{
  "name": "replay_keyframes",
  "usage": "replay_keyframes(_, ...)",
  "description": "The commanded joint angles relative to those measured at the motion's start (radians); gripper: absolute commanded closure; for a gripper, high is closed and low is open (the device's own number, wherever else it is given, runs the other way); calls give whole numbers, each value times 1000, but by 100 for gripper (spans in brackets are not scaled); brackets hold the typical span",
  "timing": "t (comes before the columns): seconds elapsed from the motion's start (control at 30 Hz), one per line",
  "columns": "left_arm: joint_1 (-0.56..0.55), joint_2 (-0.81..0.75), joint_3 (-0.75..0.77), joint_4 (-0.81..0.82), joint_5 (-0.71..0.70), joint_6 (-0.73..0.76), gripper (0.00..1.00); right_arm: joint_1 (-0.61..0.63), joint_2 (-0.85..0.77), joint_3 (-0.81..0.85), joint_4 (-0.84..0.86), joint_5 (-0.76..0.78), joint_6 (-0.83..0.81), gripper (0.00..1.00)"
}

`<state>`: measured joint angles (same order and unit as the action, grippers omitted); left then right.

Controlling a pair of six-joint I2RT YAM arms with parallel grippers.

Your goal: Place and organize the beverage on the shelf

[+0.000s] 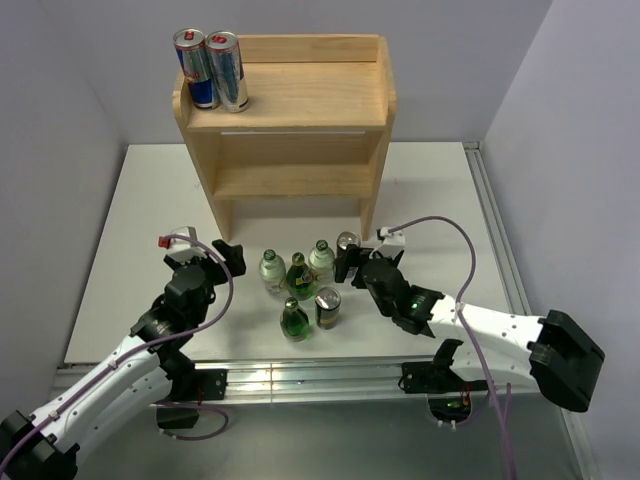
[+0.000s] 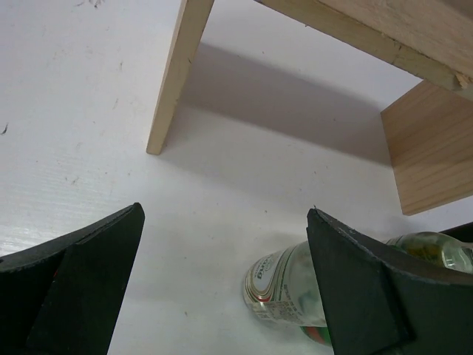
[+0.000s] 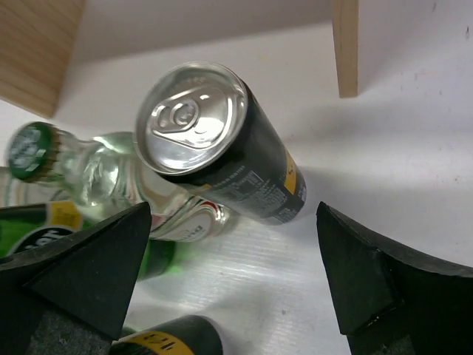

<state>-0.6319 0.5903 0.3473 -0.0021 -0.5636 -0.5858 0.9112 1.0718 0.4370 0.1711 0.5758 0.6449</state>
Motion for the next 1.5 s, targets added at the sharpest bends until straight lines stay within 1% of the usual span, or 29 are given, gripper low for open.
replay_keyframes(0.0,-3,-10,-7,54,-28,24,1,12,-64,-20,10,39,-1,0)
replay_keyframes(0.1,-5,-11,-16,68,-38,32,1,14,-56,-26,2,44,-10,0)
replay_keyframes(0.33,-3,-32,-59,125,-62,58,1,17,-38,-70,109,27,-44,0)
replay_keyframes(0.5,-3,-75,-93,123,-168,46,1,15,8,-67,165,33,-71,0)
replay_keyframes(0.6,-3,-102,-114,155,-160,64,1,17,39,-63,203,41,-85,0)
replay_keyframes(0.8,-3,-104,-122,165,-179,75,1,17,106,-35,260,79,-122,0)
replay_keyframes(1.07,-5,-106,-123,163,-173,75,1,15,221,29,312,70,-136,0)
replay_keyframes(1.33,-5,-70,-117,172,-173,76,1,14,326,71,369,94,-149,0)
replay_keyframes(1.47,-3,-53,-111,178,-174,76,1,14,369,65,395,124,-139,0)
